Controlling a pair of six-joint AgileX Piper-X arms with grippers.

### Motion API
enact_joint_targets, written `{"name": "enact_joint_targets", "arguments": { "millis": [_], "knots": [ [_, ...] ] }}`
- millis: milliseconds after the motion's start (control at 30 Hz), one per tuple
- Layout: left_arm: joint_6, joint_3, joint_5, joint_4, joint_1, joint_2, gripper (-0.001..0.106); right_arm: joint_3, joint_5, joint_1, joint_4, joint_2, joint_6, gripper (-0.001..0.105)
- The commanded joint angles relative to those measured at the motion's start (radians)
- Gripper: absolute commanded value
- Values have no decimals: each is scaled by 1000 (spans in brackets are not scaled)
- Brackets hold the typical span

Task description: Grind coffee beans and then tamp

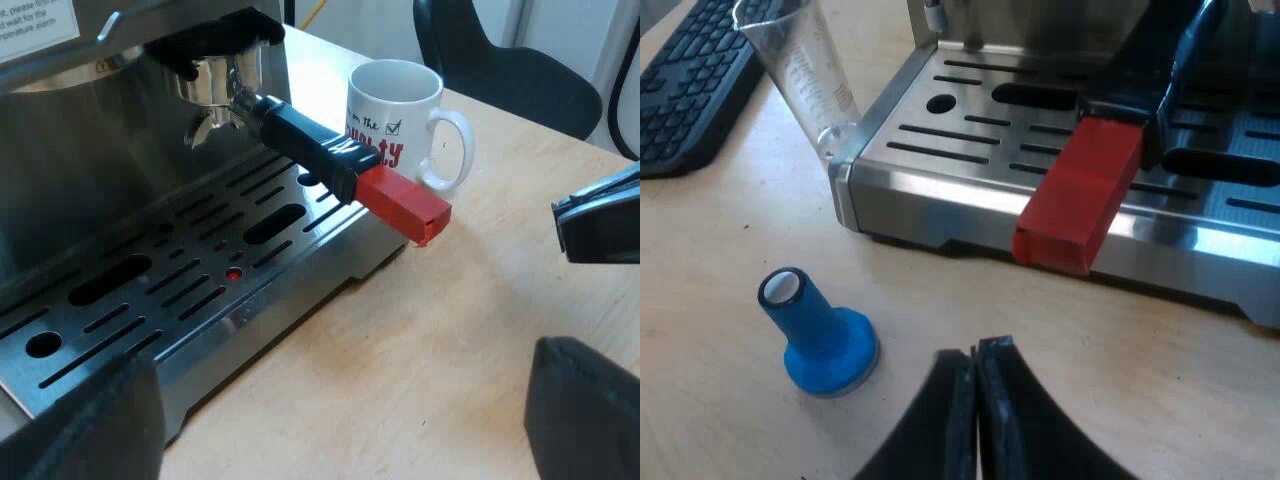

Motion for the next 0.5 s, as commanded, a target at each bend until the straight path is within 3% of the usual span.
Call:
{"name": "enact_joint_targets", "arguments": {
  "millis": [33,333,500],
  "knots": [
    [4,0,7,-18,-2,-2,86,17,30,7,-40,-1,-4,0],
    [1,0,7,-18,-2,-2,86,149,142,8,-250,-3,1,0],
    [-1,0,7,-18,-2,-2,86,184,116,8,-335,12,-80,0]
  ]
}}
